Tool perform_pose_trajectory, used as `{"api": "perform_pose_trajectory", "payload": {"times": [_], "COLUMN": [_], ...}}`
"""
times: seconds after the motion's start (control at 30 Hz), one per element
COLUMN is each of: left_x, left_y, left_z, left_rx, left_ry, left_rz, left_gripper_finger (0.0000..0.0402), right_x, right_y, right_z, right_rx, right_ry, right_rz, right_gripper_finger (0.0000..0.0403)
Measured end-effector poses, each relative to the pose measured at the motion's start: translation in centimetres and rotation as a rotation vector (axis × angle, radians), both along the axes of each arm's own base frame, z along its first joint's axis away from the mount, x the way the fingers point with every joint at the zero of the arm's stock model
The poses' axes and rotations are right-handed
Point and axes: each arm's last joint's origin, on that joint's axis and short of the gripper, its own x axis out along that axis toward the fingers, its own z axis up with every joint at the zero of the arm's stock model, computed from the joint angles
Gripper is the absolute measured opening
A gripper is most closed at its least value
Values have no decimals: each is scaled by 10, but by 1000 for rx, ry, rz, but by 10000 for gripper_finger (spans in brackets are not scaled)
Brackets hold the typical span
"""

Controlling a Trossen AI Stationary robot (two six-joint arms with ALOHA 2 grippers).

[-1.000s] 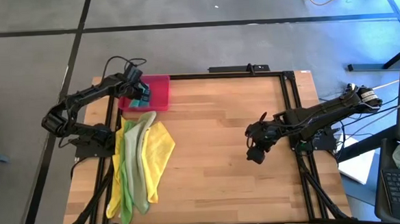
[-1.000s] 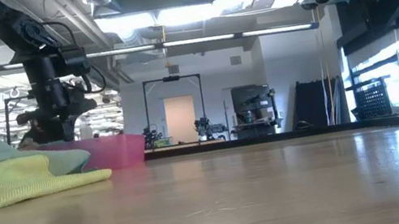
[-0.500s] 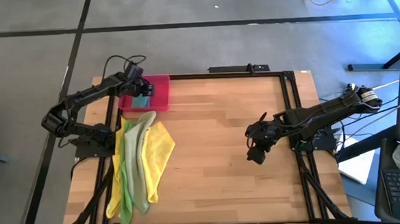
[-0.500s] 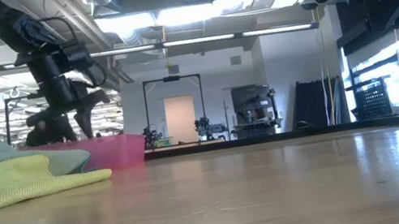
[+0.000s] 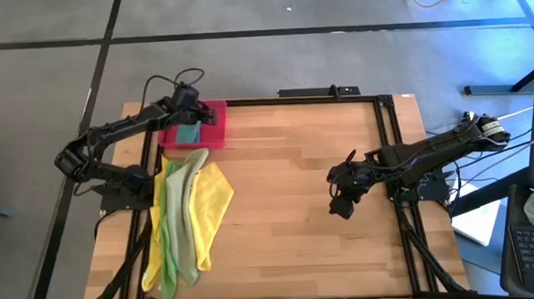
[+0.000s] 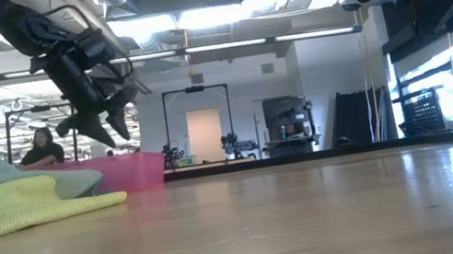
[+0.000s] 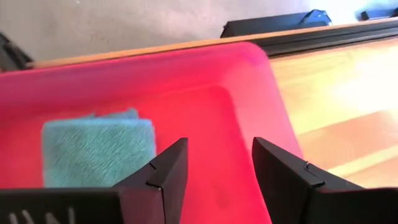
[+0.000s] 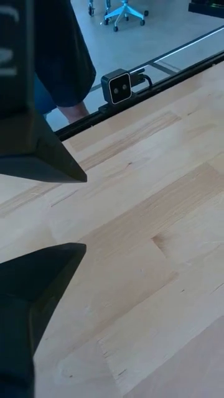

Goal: Fold microfiber towels
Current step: Put the blue folded microfiber towel into the pink bin

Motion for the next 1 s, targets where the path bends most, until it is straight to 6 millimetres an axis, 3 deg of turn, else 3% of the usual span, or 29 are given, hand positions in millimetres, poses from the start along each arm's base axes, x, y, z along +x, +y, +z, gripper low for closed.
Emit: {"api": "perform_pose_trajectory", "payload": {"times": [0.2,0.47,0.83,1.0], "left_x": [10,5,-16,-17], "left_y": [6,14,15,20], "left_z": [-25,-58,-56,-52], "left_rx": [-94,-214,-212,-211], "left_ry": [35,173,492,478], "left_rz": [-104,-71,-115,-80], "left_gripper_finger": [168,168,168,168], "right_x": [1,3,4,4], "right_y": [0,1,2,2], "right_z": [1,3,4,4], "right_rx": [14,53,76,76], "right_ry": [-8,-24,-29,-30], "right_rz": [-6,-28,-34,-34], "right_gripper_finger": [172,172,172,172]}}
